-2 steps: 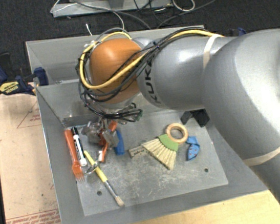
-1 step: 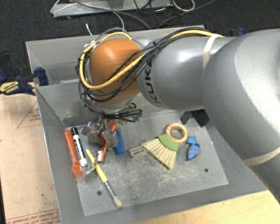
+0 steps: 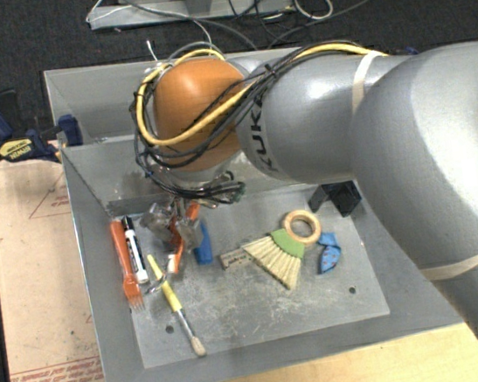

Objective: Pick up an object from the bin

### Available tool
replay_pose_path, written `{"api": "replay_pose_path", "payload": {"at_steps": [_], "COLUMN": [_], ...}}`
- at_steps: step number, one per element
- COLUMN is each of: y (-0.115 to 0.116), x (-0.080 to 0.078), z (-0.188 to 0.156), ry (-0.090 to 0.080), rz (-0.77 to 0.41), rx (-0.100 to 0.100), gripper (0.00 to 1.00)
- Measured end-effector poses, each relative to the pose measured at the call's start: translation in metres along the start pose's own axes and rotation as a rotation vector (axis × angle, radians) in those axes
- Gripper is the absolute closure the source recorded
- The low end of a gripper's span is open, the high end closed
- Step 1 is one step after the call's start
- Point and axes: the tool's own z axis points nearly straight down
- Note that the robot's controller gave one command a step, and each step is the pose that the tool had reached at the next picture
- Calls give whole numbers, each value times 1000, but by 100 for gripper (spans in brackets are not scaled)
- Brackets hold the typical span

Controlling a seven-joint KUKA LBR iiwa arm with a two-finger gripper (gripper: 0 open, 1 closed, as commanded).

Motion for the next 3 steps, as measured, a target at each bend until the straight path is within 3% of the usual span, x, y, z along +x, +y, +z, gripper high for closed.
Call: {"api": "replay_pose_path", "payload": {"at_steps": [3], "y": [-1], "x": [-2], "z": [-41], "ry": [-4], "rz": [2], "rx": [2], "gripper": [100]}}
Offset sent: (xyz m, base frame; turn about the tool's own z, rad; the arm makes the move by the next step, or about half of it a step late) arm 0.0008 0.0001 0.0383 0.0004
